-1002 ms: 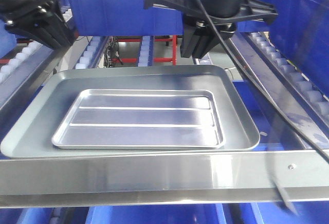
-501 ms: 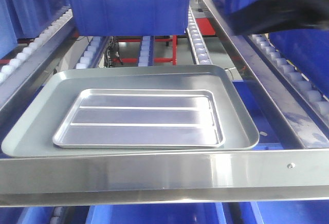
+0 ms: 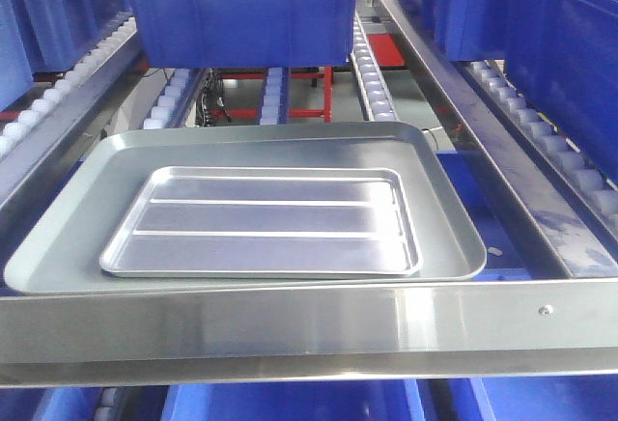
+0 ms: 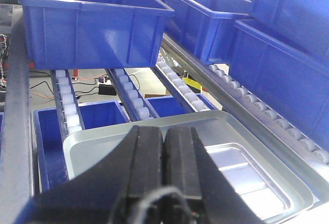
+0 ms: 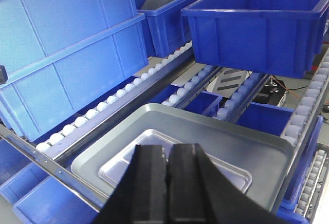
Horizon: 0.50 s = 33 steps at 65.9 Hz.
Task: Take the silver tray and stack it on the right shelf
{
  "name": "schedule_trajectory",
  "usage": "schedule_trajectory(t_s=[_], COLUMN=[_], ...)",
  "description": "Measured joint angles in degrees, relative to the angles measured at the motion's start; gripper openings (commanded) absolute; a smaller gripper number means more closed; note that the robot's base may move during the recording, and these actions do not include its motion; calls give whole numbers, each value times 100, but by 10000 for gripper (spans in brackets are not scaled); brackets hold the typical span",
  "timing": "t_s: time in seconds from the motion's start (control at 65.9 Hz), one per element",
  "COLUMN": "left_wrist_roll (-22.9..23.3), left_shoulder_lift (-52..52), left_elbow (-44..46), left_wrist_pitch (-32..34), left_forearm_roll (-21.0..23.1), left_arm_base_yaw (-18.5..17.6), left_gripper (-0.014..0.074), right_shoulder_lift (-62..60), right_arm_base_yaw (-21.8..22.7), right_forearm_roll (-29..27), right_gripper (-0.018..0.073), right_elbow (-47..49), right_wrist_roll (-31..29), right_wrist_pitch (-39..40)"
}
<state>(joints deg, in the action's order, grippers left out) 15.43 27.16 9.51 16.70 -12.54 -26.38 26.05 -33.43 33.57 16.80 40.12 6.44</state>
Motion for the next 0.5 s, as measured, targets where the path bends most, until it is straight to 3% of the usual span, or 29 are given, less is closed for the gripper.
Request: schedule_trajectory(t_s=[0.288,0.379,0.501], left_wrist_roll=[0,0,0], left_shoulder_lift=[0,0,0], left_elbow=[0,0,0], left_wrist_pitch=[0,0,0], left_forearm_roll=[0,0,0], left_arm_base_yaw=[0,0,0], left_gripper=[-91,-91,-91], right_shoulder_lift=[-67,-232,-548], right_arm_base_yaw=[62,388,1128], right_forearm_roll=[-100,-937,-1903], right_gripper=[52,52,52], right_elbow=[-26,-200,-710], right_wrist_roll=[0,-117,-1403], right_wrist_pitch=[-186,-433,-407])
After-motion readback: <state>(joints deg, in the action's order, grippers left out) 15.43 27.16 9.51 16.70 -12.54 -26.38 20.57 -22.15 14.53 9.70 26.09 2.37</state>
